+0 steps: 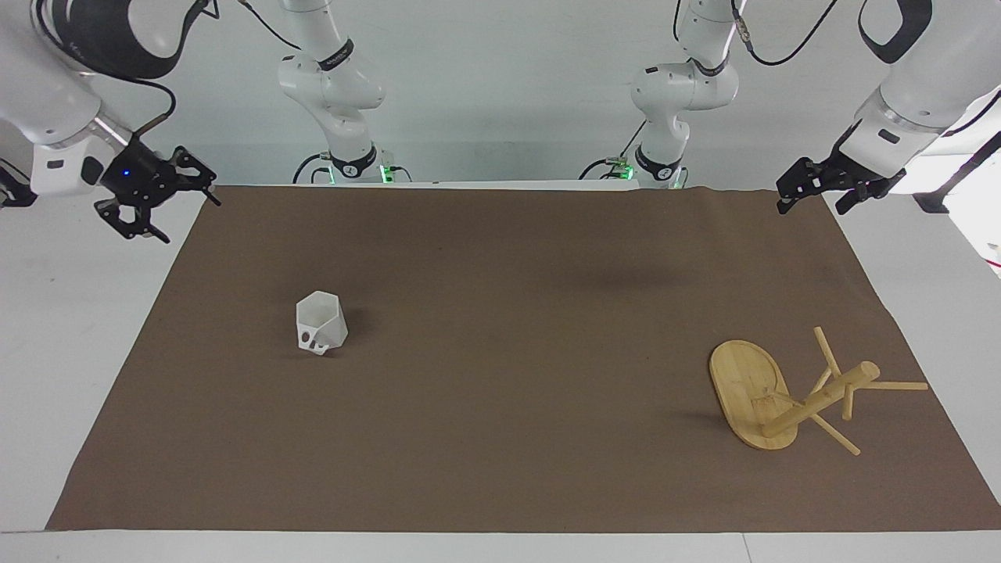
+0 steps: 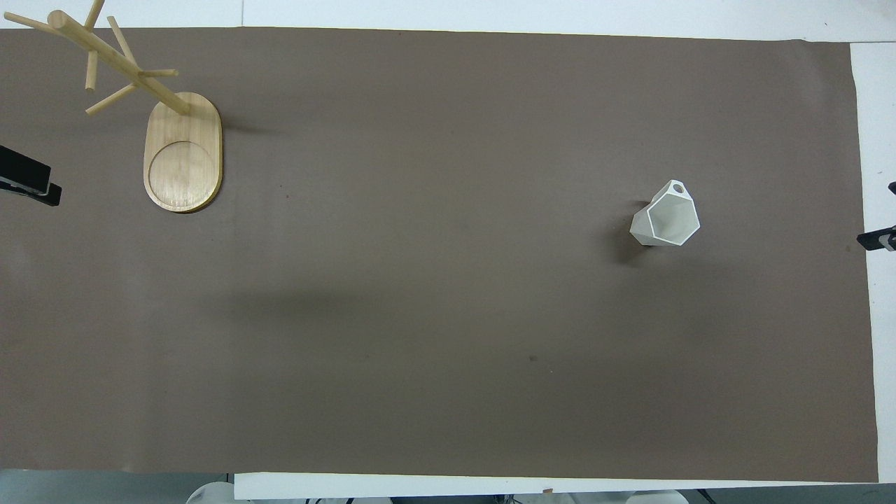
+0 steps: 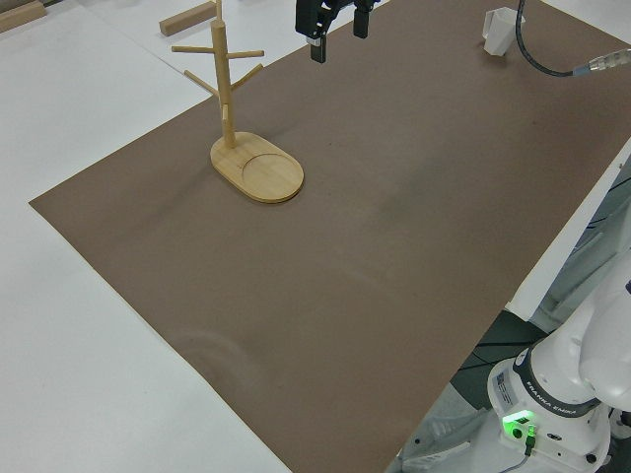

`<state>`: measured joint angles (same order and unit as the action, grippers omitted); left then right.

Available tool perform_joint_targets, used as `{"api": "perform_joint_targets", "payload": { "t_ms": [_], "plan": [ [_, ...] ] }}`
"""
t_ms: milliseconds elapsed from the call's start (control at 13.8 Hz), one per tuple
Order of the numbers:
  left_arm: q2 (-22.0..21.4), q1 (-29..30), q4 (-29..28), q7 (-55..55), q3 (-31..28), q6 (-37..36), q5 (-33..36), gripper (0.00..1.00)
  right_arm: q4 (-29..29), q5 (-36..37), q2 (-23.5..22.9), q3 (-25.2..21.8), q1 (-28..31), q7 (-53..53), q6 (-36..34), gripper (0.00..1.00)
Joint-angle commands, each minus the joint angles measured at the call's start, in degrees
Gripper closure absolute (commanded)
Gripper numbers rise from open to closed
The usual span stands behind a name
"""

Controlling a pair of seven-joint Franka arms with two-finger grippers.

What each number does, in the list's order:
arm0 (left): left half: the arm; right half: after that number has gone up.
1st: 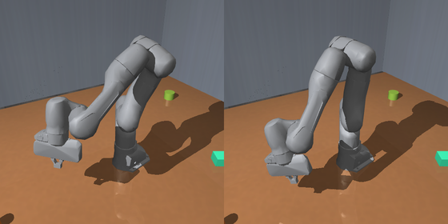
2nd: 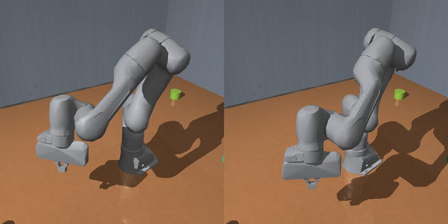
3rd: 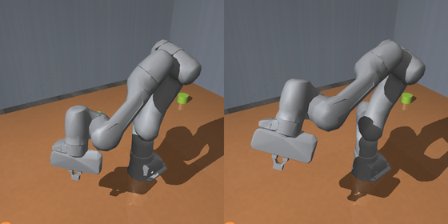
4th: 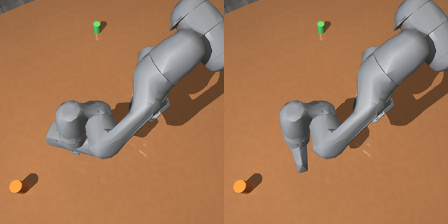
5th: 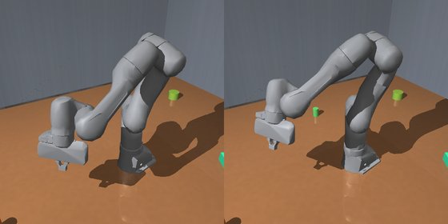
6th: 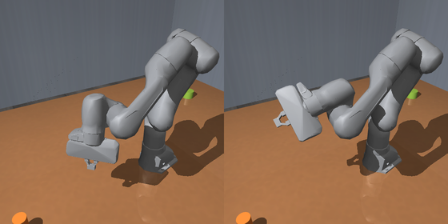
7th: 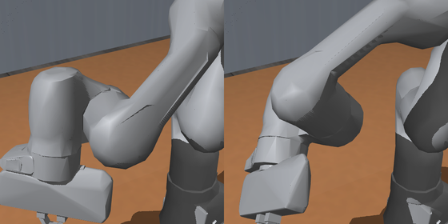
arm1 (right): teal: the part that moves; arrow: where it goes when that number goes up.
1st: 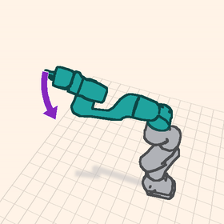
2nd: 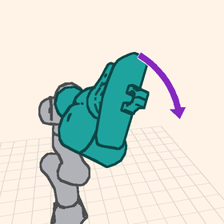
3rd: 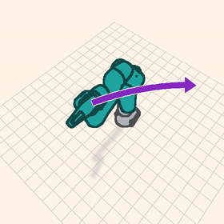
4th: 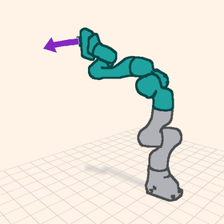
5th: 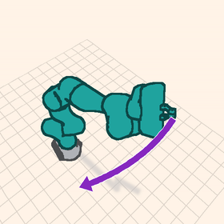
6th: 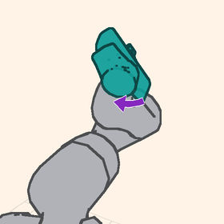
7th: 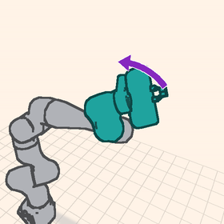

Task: Hang cup on rack
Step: 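Move the right gripper toward the white faceted cup, then reach the right gripper to the white cup and close on it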

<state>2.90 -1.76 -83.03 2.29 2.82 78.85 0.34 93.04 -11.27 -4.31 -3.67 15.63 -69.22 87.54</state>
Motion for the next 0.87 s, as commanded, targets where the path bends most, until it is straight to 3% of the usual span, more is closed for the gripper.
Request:
{"api": "perform_joint_targets", "payload": {
  "t_ms": [0,145,289,795],
  "plan": [
    [-0.9,0.3,-1.2,0.3,0.0,-0.3,-0.2,0.00,-0.4,-8.2,-6.1,0.5,5.0,-16.0,1.8,0.00],
    [-0.9,0.3,-1.2,0.3,0.0,-0.3,-0.3,0.00,-0.9,-11.5,-9.0,0.6,6.6,-22.5,2.1,0.00],
    [-1.0,0.3,-1.2,0.3,0.0,-0.3,-0.3,0.00,0.5,-22.3,-11.1,0.6,9.8,-31.4,0.0,0.00],
    [-1.0,0.3,-1.2,0.3,0.0,-0.3,-0.3,0.00,6.1,-42.9,-25.8,0.6,16.5,-59.6,-7.3,0.00]
  ]
}}
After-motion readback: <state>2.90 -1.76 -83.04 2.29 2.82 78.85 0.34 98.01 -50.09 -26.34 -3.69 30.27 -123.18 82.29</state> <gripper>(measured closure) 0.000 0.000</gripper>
